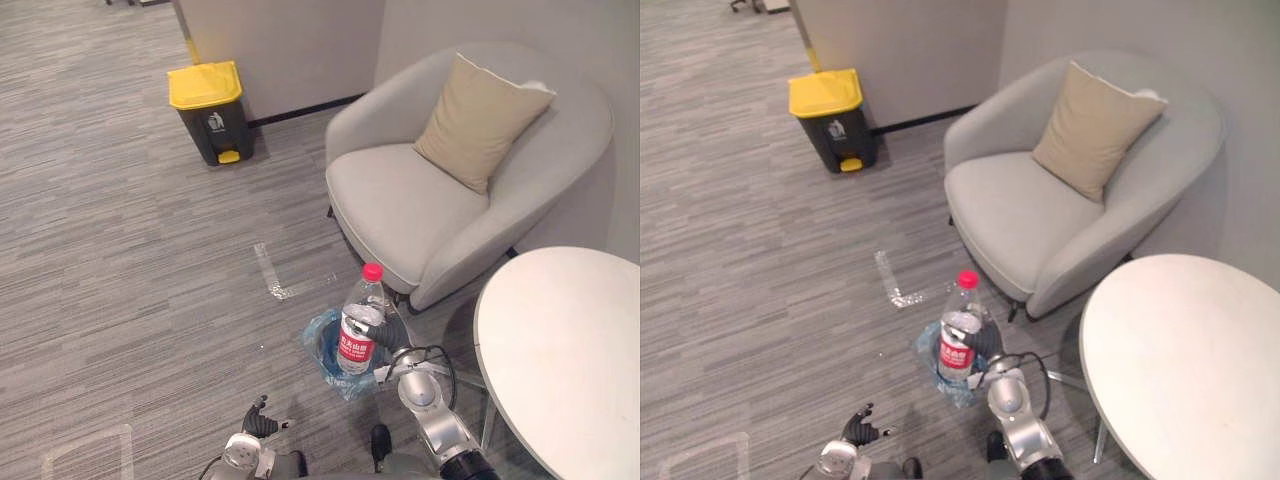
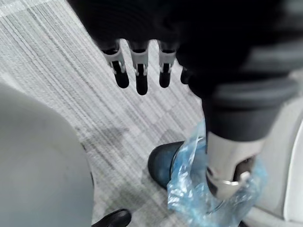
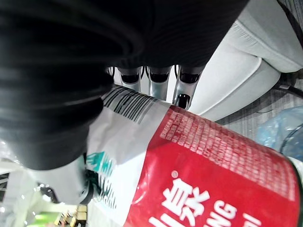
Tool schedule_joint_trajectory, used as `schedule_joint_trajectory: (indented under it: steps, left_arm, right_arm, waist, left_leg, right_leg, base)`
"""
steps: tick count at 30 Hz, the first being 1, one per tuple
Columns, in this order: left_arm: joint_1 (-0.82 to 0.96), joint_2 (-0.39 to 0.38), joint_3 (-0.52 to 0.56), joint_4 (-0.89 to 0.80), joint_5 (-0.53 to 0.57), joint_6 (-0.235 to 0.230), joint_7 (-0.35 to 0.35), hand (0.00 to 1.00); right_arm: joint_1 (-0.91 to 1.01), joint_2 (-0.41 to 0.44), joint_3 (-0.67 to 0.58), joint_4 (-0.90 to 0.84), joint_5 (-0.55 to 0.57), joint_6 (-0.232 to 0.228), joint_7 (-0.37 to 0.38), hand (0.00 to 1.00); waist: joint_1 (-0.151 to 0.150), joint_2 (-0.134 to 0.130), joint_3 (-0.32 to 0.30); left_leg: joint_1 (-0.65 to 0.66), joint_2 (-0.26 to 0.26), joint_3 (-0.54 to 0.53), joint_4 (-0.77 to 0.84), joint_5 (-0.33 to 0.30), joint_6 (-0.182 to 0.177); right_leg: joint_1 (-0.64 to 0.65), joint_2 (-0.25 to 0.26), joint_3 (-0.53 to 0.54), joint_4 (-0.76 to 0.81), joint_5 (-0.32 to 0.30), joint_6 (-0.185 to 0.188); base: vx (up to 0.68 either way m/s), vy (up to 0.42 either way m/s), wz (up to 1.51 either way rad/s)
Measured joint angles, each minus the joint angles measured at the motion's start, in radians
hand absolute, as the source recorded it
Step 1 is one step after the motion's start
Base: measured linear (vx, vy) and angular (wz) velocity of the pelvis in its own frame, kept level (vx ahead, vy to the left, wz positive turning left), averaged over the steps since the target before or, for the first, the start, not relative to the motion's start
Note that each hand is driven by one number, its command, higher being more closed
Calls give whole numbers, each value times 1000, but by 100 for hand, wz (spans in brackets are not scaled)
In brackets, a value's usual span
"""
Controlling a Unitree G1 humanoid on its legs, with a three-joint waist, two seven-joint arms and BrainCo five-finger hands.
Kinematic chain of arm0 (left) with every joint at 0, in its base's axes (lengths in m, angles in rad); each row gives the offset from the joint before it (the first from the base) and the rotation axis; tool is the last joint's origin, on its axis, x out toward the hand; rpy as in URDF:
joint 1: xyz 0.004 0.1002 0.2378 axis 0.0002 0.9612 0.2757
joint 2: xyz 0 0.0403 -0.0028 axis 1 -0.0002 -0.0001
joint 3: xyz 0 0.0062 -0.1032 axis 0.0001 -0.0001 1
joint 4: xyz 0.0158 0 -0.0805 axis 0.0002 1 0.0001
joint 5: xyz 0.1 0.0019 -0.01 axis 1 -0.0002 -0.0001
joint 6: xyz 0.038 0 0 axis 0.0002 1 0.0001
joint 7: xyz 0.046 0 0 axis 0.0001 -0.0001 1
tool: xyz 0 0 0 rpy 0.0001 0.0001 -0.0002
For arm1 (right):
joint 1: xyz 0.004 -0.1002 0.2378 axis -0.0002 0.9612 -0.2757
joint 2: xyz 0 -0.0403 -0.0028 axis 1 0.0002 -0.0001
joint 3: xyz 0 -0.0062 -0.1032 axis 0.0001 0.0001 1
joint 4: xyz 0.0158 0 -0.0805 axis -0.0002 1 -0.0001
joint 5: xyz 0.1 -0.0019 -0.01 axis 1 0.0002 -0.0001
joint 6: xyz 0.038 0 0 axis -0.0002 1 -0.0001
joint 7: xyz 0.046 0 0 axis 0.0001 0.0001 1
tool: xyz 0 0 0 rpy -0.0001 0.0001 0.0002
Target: Gather rubbish on tea table into small bin, then transfer packed bag to large trash can.
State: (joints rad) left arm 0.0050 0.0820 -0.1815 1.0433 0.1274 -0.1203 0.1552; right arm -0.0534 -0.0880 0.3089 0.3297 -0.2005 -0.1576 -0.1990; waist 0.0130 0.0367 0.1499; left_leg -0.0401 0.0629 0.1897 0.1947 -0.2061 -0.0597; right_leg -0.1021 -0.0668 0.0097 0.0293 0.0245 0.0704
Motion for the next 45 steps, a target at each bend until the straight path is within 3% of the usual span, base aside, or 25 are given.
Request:
schedule_joint_trajectory:
  steps: [6, 7, 9, 12, 14, 16, 18, 22, 29, 30, 41, 45]
  left_arm:
    - [-132, 9, 13, -21, -73, -5, 37, 0]
    - [-203, 4, 76, -42, -126, -6, 53, 0]
    - [-228, -13, 119, -78, -152, -7, 67, 0]
    - [-265, -25, 151, -102, -160, -22, 79, 0]
    - [-325, -26, 175, -182, -194, -25, 101, 0]
    - [-357, -25, 160, -288, -209, -25, 111, 0]
    - [-301, -28, 109, -511, -210, -28, 119, 0]
    - [-129, -28, 84, -832, -209, -63, 105, 0]
    - [-83, -35, 82, -916, -210, -70, 74, 0]
    - [-78, -39, 83, -929, -210, -71, 73, 0]
    - [-65, -50, 73, -954, -210, -77, 52, 0]
    - [-65, -57, 65, -954, -210, -77, 52, 0]
  right_arm:
    - [-280, -54, 30, 162, -38, 8, -43, 100]
    - [-386, -94, 20, 205, -38, 19, -73, 100]
    - [-417, -93, 4, 194, -38, 34, -92, 100]
    - [-463, -103, -14, 193, -37, 35, -97, 100]
    - [-560, -126, -40, 138, -32, 34, -124, 100]
    - [-622, -148, -70, 132, -25, 42, -141, 100]
    - [-656, -180, -95, 136, -19, 61, -155, 100]
    - [-681, -234, -118, 136, -10, 63, -175, 100]
    - [-744, -263, -120, 189, 24, 61, -173, 100]
    - [-746, -263, -120, 199, 24, 61, -173, 0]
    - [-750, -264, -149, 237, 16, 62, -175, 0]
    - [-706, -247, -149, 184, -45, 64, -196, 0]
  waist:
    - [6, -3, 164]
    - [26, 3, 227]
    - [39, 1, 235]
    - [47, -2, 274]
    - [44, -1, 275]
    - [45, 0, 282]
    - [62, 1, 318]
    - [95, 1, 317]
    - [109, 4, 316]
    - [110, 3, 315]
    - [113, 3, 309]
    - [113, 3, 309]
  left_leg:
    - [-272, 15, -13, 171, -1, 1]
    - [-438, 27, -36, 263, -12, 16]
    - [-529, 37, -39, 321, -20, 20]
    - [-564, 39, -38, 338, -34, 19]
    - [-756, 53, -63, 410, -32, 19]
    - [-855, 58, -65, 413, -3, 16]
    - [-891, 55, -83, 427, 27, 15]
    - [-944, 43, -101, 438, 28, 13]
    - [-1017, 13, -130, 405, 56, 1]
    - [-1019, 12, -130, 404, 56, 0]
    - [-1042, 13, -137, 381, 76, -10]
    - [-1042, 14, -139, 376, 79, -10]
  right_leg:
    - [-258, 3, 4, 158, 5, -8]
    - [-410, 2, -6, 240, 6, -10]
    - [-495, 1, -7, 286, 7, -11]
    - [-526, -2, -8, 299, 0, -16]
    - [-693, -2, -36, 341, 9, -20]
    - [-781, -14, -62, 357, 20, -17]
    - [-818, -27, -89, 406, 12, -36]
    - [-885, -50, -112, 480, -35, -49]
    - [-968, -86, -146, 526, -67, -58]
    - [-972, -88, -148, 529, -70, -60]
    - [-1002, -92, -164, 539, -78, -69]
    - [-1002, -91, -167, 540, -79, -70]
  base:
    - [-228, -45, 8]
    - [-433, -46, 25]
    - [-268, -23, 12]
    - [-140, -8, -2]
    - [-185, -15, 18]
    - [-81, -19, 44]
    - [-20, -28, 45]
    - [39, -7, 29]
    - [56, 1, 25]
    - [71, 8, 8]
    - [44, 3, 5]
    - [8, 0, 2]
